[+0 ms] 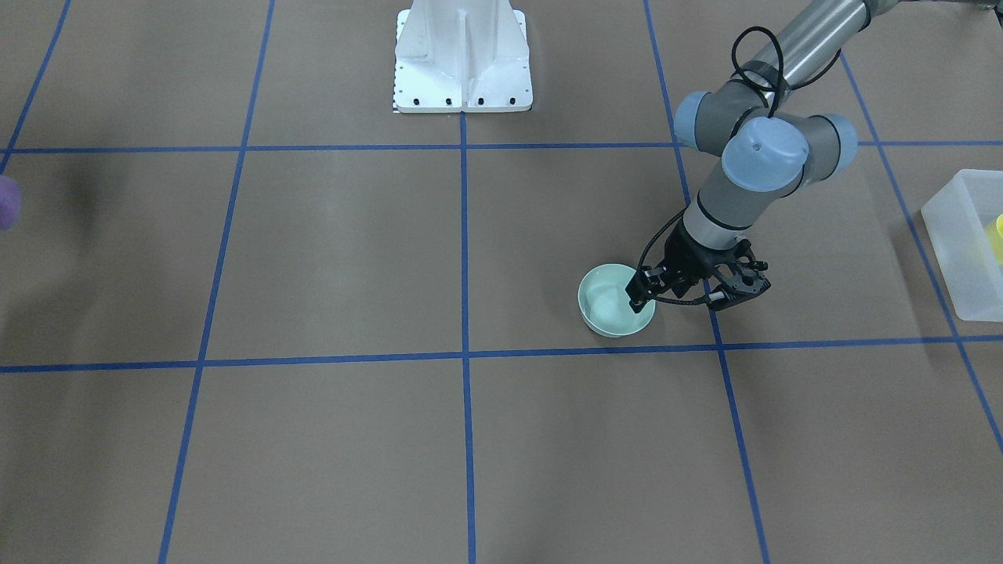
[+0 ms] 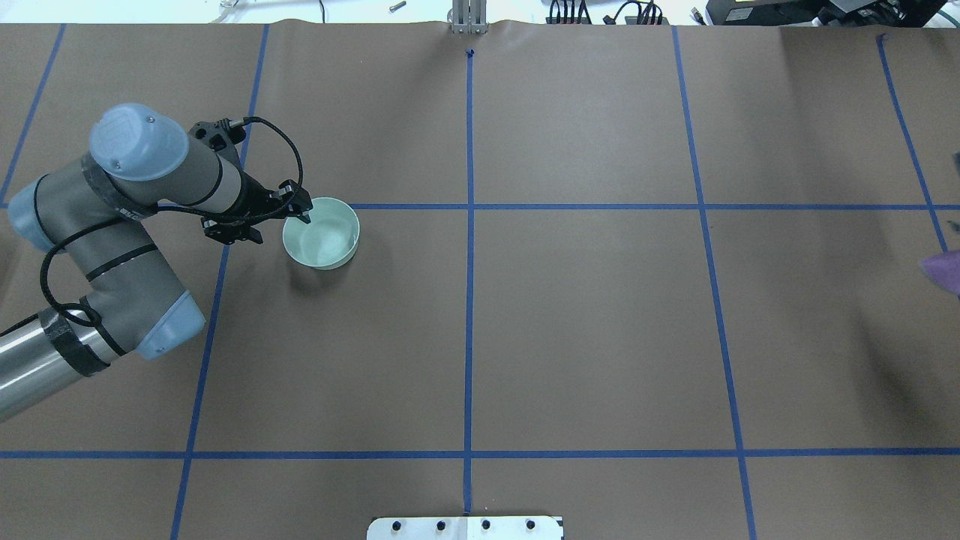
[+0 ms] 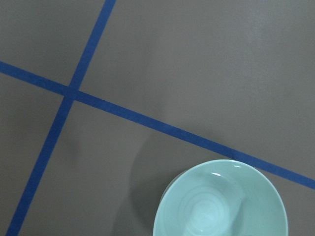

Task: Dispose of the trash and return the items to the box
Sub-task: 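Lift the purple cloth with the right gripper while the left reaches the bowl, then grasp the green bowl with the left gripper while the right drops the cloth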

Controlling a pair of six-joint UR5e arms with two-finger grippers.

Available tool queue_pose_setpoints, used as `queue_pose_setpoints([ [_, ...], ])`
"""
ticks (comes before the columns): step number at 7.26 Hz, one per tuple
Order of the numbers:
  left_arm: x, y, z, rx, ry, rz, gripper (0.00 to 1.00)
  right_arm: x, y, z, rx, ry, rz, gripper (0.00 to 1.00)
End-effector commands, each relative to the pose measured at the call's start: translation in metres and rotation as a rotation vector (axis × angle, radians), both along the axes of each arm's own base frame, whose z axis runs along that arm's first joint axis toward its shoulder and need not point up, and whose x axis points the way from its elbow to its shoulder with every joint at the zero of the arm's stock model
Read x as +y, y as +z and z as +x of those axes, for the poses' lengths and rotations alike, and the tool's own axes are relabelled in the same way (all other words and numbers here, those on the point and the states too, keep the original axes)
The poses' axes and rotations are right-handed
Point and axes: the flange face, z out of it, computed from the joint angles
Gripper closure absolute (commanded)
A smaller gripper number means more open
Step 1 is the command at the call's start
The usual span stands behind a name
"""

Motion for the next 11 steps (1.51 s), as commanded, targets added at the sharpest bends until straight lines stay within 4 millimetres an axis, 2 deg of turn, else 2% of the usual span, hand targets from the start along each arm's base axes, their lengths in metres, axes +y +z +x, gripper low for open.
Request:
queue_pose_setpoints([
  [1,0.009,-0.003,0.028,0.021,-0.004,-0.008,0.49,0.006,0.006,0.055,0.022,0.006,0.009,1.0],
  [2,0.01,-0.013,0.034,0.03,-0.005,-0.012,0.86,0.013,0.012,0.073,0.024,0.04,-0.001,1.0],
  [3,0.014,-0.019,0.034,0.04,0.001,-0.005,1.0,0.019,0.019,0.081,0.026,0.049,-0.011,1.0],
  [4,0.018,-0.029,0.03,0.054,0.01,-0.006,1.0,0.024,0.025,0.089,0.032,0.043,-0.009,1.0],
  [5,0.027,-0.05,0.022,0.052,0.048,-0.052,1.0,0.033,0.043,0.1,0.066,0.016,-0.013,1.0],
  [6,0.038,-0.08,0.009,0.047,0.05,-0.064,1.0,0.041,0.068,0.124,0.08,0.006,-0.028,1.0],
  [7,0.042,-0.1,0.002,0.052,0.046,-0.065,1.0,0.046,0.099,0.152,0.098,-0.023,-0.037,1.0],
  [8,0.032,-0.108,-0.011,0.065,0.02,-0.064,1.0,0.049,0.138,0.174,0.1,-0.038,-0.071,1.0],
  [9,0.013,-0.11,-0.038,0.08,0.015,-0.092,1.0,0.059,0.193,0.182,0.092,-0.035,-0.089,1.0],
  [11,-0.024,-0.107,-0.1,0.101,0.023,-0.088,1.0,0.064,0.302,0.181,0.102,-0.02,-0.057,1.0],
])
